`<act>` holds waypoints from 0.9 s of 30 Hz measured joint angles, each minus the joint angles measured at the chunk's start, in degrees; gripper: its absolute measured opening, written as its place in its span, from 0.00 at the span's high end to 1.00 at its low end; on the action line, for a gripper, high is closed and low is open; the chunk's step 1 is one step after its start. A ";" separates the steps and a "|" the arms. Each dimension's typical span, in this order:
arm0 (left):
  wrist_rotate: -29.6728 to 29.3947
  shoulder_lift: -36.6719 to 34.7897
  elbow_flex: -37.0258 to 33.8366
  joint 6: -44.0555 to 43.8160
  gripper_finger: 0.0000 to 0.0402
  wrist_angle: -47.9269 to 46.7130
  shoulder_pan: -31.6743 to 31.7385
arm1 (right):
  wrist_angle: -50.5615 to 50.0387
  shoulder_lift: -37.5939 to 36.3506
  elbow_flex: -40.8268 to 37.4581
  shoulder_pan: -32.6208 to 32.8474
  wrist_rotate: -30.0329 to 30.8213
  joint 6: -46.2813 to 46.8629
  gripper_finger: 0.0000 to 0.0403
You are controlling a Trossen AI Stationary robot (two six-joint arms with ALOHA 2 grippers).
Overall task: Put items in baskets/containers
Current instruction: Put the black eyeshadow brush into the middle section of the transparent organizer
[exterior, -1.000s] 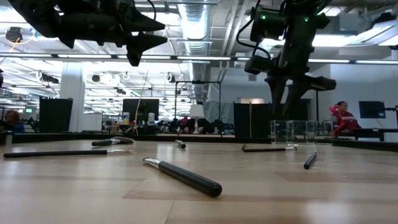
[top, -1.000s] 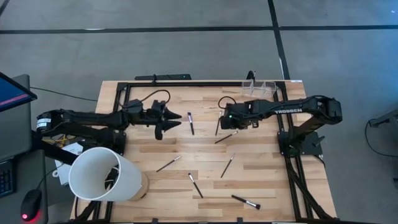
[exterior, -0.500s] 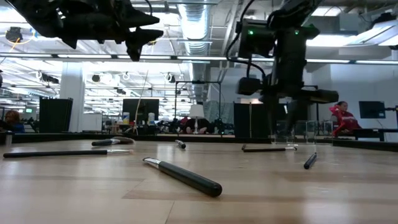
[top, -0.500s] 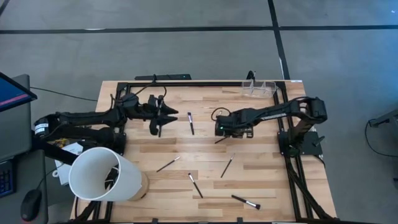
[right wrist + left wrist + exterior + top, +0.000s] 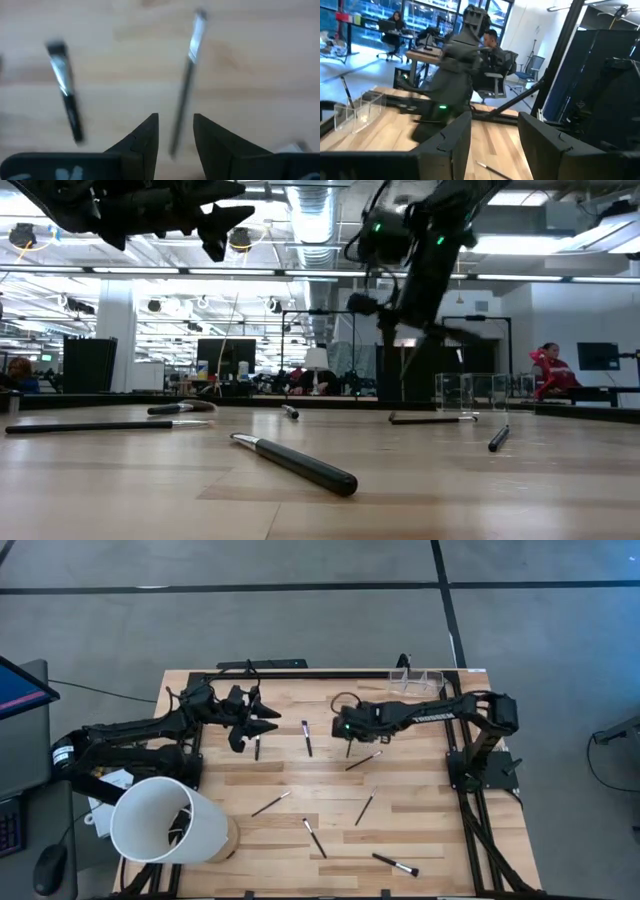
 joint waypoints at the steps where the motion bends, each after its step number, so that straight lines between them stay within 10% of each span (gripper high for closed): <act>1: 0.32 -0.20 0.00 0.01 0.60 -0.77 0.00 | 0.32 0.63 -0.04 -1.08 -0.28 -1.17 0.72; 27: 2.64 -0.44 -0.09 0.12 0.60 -5.16 0.47 | -9.97 12.77 12.16 -11.84 -9.63 -17.11 0.72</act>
